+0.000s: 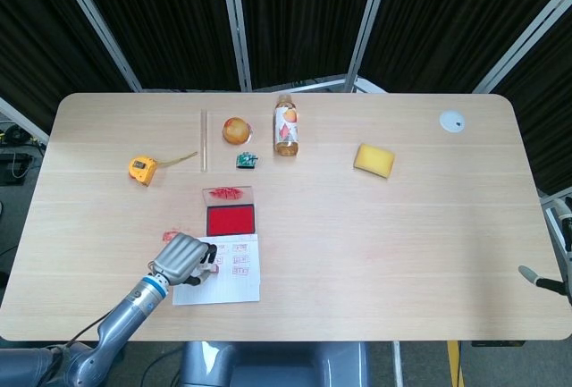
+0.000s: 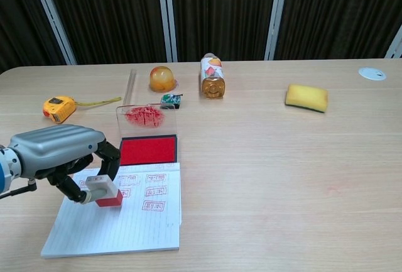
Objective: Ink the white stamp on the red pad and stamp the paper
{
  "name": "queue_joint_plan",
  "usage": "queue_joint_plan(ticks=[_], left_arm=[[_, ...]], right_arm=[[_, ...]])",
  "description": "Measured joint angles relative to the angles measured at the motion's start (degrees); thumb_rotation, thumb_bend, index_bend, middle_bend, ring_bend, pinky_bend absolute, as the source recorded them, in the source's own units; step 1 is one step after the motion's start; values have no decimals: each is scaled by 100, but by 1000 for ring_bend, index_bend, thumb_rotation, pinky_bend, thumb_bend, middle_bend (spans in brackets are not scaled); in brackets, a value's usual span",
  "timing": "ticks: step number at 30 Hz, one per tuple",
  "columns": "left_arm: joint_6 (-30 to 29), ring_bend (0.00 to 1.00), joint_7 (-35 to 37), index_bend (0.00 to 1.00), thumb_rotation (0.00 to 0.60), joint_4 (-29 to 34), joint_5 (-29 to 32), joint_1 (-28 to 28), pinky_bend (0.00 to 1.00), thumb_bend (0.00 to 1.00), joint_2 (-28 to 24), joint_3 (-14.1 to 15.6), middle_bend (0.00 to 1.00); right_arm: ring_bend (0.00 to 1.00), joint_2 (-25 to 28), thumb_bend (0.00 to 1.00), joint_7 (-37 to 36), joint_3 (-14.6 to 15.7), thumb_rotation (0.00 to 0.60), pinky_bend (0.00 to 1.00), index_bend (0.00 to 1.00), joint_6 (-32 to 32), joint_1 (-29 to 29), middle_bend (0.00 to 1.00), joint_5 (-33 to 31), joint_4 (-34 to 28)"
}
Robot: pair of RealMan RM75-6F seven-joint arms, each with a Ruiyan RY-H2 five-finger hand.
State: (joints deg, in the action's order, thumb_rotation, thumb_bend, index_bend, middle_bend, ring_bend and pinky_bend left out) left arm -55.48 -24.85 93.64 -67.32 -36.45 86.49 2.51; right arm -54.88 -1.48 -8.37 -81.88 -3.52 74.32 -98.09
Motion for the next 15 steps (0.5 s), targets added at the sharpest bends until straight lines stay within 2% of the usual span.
queue_joint_plan(ticks=[15], left_arm=[[75, 817, -67, 568, 600, -329, -25, 56, 933, 439, 370, 16, 553]], right_arm=[[0, 10, 0, -40, -16, 600, 0, 0, 24, -6, 0, -33, 25]])
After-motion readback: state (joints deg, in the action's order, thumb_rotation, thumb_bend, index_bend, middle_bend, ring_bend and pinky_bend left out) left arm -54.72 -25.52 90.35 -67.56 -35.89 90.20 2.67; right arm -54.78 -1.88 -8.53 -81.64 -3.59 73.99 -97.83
